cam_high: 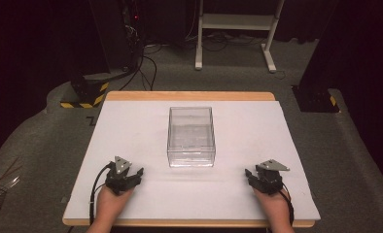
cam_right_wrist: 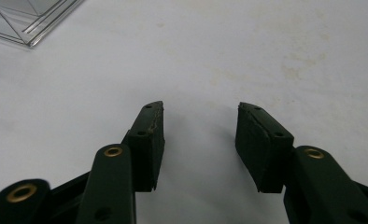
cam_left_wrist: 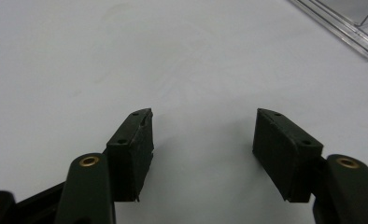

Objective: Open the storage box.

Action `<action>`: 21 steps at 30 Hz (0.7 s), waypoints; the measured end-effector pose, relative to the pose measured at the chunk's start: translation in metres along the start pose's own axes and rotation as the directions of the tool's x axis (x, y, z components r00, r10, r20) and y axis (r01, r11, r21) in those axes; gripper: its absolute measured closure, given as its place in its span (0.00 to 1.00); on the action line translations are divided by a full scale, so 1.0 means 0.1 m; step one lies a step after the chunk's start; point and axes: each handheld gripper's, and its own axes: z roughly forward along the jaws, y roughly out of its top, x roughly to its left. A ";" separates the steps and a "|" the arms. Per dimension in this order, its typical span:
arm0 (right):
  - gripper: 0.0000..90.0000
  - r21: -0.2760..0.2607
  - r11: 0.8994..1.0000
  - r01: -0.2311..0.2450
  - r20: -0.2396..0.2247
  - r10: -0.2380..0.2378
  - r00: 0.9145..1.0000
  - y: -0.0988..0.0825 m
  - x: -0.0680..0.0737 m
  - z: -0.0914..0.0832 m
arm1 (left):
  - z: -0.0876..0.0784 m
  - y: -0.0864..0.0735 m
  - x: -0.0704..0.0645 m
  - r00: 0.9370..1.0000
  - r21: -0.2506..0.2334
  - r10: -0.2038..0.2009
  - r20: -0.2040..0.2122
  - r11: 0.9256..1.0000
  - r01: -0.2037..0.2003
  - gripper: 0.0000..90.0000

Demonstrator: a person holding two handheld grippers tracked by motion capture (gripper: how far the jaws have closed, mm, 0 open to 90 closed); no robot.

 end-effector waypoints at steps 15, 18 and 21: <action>0.54 -0.081 0.996 0.046 -0.033 -0.049 0.998 -0.01 0.16 -0.13 | 0.01 0.01 0.02 1.000 0.007 -0.012 0.026 1.000 0.012 0.38; 0.55 -0.132 0.988 0.074 -0.048 -0.081 0.996 0.03 0.31 -0.21 | 0.01 0.01 0.02 1.000 0.008 -0.014 0.027 1.000 0.014 0.38; 0.56 -0.174 0.983 0.064 -0.091 -0.080 0.993 0.09 0.45 -0.26 | 0.01 0.01 0.02 1.000 0.007 -0.012 0.024 1.000 0.012 0.38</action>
